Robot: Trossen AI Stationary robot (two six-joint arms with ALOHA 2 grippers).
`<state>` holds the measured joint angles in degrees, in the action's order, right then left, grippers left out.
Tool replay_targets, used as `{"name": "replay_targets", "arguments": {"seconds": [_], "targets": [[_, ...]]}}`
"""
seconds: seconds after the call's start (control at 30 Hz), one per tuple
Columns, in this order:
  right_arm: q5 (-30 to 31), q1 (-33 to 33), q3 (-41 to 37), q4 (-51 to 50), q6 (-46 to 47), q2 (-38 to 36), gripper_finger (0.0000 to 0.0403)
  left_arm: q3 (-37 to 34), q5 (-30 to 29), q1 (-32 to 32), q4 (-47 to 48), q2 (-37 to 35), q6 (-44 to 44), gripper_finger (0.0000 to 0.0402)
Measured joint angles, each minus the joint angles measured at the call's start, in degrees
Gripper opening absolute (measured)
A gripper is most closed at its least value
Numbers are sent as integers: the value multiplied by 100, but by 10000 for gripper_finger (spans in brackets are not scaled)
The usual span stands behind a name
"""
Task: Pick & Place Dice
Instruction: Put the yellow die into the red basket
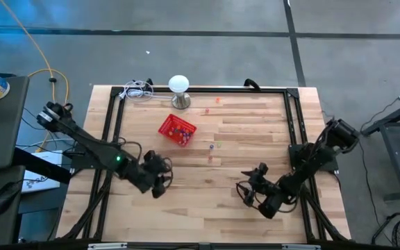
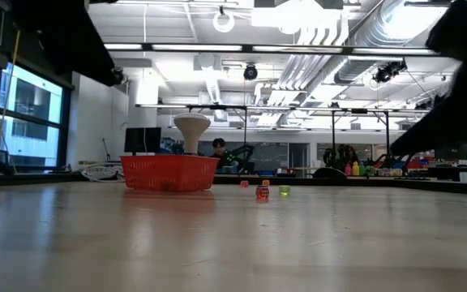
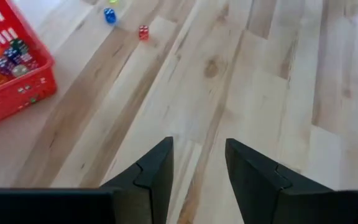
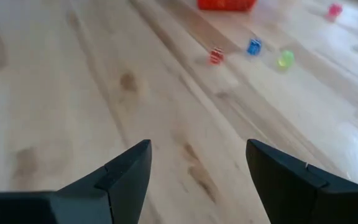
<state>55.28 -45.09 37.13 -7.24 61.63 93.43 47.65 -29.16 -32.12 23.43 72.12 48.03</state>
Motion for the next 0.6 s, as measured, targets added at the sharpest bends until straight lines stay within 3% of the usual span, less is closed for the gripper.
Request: {"name": "replay_targets", "arguments": {"seconds": [0.1,0.27,0.43,0.6], "targets": [[67,206,-54,298,86,-2,254,-4,-402,-297,-215,327,6,139],[-23,507,-62,702,-788,23,254,-2,-1046,-617,-1004,1048,-20,139],[-97,966,-63,946,-1709,275,254,-1,-908,-569,-1838,1821,-405,139],[-736,1637,-58,1426,-2362,633,254,-5,-748,-437,-2067,2109,-400,139]]}}
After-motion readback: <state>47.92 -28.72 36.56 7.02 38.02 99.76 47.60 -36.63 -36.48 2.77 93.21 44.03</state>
